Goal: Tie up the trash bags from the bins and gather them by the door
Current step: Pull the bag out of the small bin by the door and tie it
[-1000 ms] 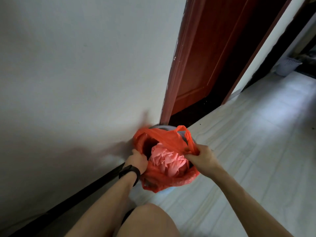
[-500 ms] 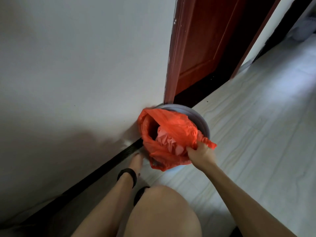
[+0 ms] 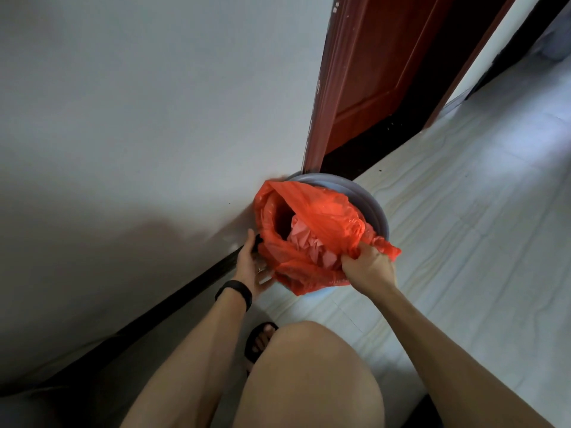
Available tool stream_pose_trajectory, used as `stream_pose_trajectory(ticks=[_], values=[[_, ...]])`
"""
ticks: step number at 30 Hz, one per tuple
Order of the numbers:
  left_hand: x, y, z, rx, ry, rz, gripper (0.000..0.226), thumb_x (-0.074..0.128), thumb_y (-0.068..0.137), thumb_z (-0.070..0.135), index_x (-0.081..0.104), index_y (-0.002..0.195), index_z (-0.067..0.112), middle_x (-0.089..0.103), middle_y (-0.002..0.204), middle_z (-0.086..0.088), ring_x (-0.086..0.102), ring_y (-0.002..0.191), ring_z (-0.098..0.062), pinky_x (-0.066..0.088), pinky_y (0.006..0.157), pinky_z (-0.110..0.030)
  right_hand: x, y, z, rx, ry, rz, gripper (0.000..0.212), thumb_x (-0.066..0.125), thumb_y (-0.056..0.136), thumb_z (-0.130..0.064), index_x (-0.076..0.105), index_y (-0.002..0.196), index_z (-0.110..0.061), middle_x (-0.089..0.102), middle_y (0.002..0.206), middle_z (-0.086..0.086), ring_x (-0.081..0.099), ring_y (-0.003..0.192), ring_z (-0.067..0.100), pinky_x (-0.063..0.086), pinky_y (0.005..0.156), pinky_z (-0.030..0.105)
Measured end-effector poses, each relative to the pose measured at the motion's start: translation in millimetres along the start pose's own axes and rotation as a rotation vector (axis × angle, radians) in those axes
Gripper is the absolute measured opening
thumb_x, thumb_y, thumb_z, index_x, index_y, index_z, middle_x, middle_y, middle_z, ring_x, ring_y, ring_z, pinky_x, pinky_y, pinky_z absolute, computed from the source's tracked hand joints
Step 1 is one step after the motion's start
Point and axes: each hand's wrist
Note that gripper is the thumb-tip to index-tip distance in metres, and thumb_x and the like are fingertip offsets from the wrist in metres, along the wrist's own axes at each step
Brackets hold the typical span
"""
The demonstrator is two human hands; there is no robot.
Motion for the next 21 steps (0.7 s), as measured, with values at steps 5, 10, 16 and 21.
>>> stream_pose_trajectory(ticks=[5,10,16,21], values=[[-2,-17,14,-0.01,0.09,-0.043,0.064,0.068,0.068,0.072,0.07,0.115,0.028,0.073,0.113,0.001,0.065,0.106,-0.021,0.052,0.075,-0.031,2,-4,-6,0.03,-0.022,-0.016,0.03,0.052,0.079,-0.038,0.065,0.105,-0.031,0.068,0.107,0.014,0.061,0.101,0.041,0.052,0.088,0.044],[-14,-34,26,0.088,0.242,0.082,0.047,0.071,0.075,0.057,0.064,0.112,0.027,0.067,0.11,0.003,0.057,0.106,-0.018,0.045,0.082,-0.035,-5,-13,-15,0.023,-0.015,-0.073,0.047,0.056,0.076,-0.05,0.06,0.118,-0.029,0.067,0.113,0.014,0.06,0.106,0.041,0.048,0.086,0.04],[-13,-57,61,0.13,0.325,-0.04,0.033,0.072,0.08,0.041,0.067,0.104,0.018,0.071,0.109,-0.006,0.064,0.095,-0.023,0.05,0.08,-0.033,-18,-28,-27,-0.136,0.135,-0.015,0.051,0.068,0.082,-0.039,0.05,0.127,-0.022,0.062,0.092,0.003,0.063,0.1,0.038,0.052,0.082,0.042],[24,-95,105,0.16,0.444,-0.28,0.021,0.064,0.087,0.04,0.065,0.094,0.021,0.067,0.083,0.0,0.063,0.069,-0.015,0.05,0.062,-0.027,-35,-29,-44,-0.366,0.254,0.03,0.049,0.067,0.083,-0.058,0.064,0.115,-0.021,0.067,0.107,0.003,0.062,0.105,0.027,0.049,0.088,0.038]])
Point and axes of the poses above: each hand's wrist, its own y-axis towards the middle knuckle, its own x-axis out of the palm, z = x × y
